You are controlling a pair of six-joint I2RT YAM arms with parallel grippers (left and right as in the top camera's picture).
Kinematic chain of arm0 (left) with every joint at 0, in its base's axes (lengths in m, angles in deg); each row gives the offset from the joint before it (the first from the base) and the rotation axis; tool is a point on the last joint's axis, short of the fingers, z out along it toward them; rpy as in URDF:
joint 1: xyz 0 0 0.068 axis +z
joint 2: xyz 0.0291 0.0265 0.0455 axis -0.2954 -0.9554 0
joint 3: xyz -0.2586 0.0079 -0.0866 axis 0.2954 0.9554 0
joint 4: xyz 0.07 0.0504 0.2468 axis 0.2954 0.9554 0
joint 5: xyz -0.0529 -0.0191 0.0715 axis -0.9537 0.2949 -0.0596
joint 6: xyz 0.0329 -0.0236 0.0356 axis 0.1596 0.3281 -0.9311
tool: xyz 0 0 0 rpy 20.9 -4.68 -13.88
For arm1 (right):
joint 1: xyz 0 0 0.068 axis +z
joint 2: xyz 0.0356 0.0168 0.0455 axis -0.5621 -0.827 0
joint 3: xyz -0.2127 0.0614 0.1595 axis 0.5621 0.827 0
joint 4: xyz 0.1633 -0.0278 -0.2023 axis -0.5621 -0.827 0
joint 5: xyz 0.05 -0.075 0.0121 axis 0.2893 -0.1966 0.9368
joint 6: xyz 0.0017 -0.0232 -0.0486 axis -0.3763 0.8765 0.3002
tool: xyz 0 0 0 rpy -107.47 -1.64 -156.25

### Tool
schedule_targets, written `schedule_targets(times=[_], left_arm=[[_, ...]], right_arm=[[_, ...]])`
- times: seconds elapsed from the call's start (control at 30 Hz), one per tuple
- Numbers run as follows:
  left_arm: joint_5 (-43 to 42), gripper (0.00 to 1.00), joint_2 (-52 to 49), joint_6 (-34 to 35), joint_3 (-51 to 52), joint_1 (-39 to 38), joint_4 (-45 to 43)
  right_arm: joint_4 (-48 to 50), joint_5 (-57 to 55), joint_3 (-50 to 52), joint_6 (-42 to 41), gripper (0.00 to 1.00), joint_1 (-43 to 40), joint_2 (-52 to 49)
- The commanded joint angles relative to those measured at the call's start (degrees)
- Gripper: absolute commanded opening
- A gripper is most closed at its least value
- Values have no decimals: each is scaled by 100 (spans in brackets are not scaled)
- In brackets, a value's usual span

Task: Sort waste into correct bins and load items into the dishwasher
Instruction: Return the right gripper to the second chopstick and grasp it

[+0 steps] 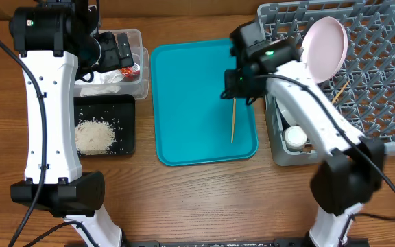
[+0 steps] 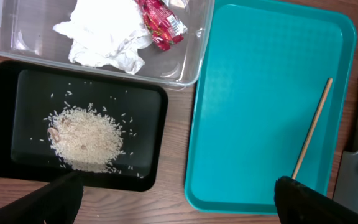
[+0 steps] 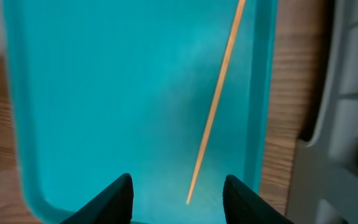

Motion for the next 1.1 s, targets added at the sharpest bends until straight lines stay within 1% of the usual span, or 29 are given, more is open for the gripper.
schedule_targets(times=[0.0, 0.3, 0.4, 0.6, 0.73, 0.77, 0.83, 0.87, 1.07], left_arm=[[59, 100, 118, -50, -48, 20, -7], [59, 100, 116, -50, -48, 20, -7], [59, 100, 118, -50, -48, 20, -7], [59, 100, 118, -50, -48, 20, -7], [59, 100, 116, -50, -48, 20, -7], [59, 100, 116, -50, -48, 20, -7], [59, 100, 118, -50, -48, 20, -7], [57, 100, 118, -50, -48, 20, -7], [59, 100, 118, -50, -48, 22, -7]], right_arm=[[17, -146, 74, -129, 49, -24, -442], [81, -160, 74, -122, 47, -24, -1244], [166, -151, 74, -125, 42, -24, -1469], [160, -144, 79, -127, 37, -24, -1864], [166, -144, 101, -127, 28, -24, -1904], [166, -144, 101, -127, 24, -24, -1904], [157, -142, 101, -129, 8, -24, -1904], [142, -122, 98, -129, 4, -24, -1904], [-205, -39, -188, -146, 4, -24, -1742]])
